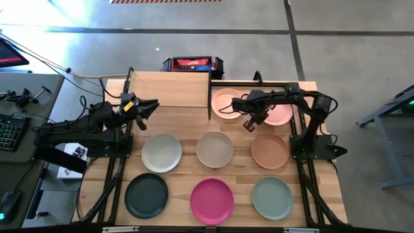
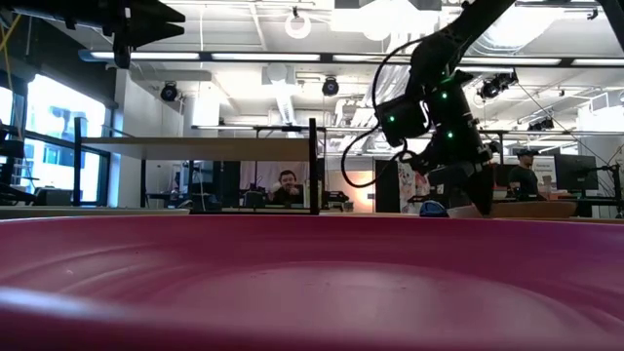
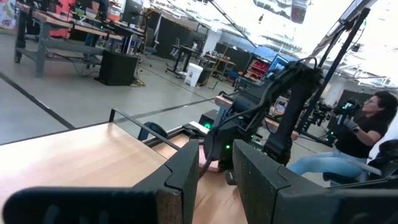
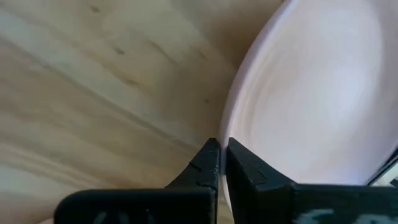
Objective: Place and stack plates onto a shelf
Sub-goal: Put the light pink plate on the shelf
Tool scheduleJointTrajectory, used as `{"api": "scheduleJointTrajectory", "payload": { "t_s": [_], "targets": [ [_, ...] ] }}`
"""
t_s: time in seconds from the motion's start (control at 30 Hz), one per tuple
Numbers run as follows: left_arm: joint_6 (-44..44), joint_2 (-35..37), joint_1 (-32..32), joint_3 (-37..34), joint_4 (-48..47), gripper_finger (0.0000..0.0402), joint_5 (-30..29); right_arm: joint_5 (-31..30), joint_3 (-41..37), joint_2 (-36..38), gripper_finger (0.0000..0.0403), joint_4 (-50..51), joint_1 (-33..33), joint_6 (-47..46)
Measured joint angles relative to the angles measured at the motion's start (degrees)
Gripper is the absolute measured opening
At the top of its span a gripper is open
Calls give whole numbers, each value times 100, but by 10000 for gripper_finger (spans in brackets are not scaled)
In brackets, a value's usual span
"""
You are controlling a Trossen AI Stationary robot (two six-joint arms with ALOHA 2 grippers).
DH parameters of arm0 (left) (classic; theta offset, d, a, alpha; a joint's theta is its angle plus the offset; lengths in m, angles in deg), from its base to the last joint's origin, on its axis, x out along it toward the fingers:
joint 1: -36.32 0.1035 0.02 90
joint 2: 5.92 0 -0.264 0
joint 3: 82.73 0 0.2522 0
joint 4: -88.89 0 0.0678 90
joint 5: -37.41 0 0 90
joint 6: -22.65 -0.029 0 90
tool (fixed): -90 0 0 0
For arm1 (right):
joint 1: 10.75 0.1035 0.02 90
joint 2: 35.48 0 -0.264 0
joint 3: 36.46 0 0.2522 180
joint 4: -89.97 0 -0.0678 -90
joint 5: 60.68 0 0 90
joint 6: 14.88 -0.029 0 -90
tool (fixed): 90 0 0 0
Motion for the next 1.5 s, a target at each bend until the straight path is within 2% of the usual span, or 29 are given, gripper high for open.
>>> {"api": "scheduleJointTrajectory", "payload": {
  "t_s": [0.3,0.53,0.93,1.1,1.37,1.5],
  "targets": [
    [10,-2,0,0,-44,90,0,8,2,637,0,32,346,-461],
    [0,-2,1,0,-188,90,1,-1,2,1435,0,107,582,-772],
    [-1029,-39,1,0,-167,90,456,-17,2,2634,0,-18,899,-1027],
    [-1133,-39,1,0,-79,90,711,-25,2,2905,0,-414,980,-1023],
    [-1092,-61,1,0,-108,90,694,-30,4,3040,0,-1346,1001,-772],
    [-1014,-112,1,0,-123,90,691,-110,159,3038,0,-1483,1001,-702]
  ]
}}
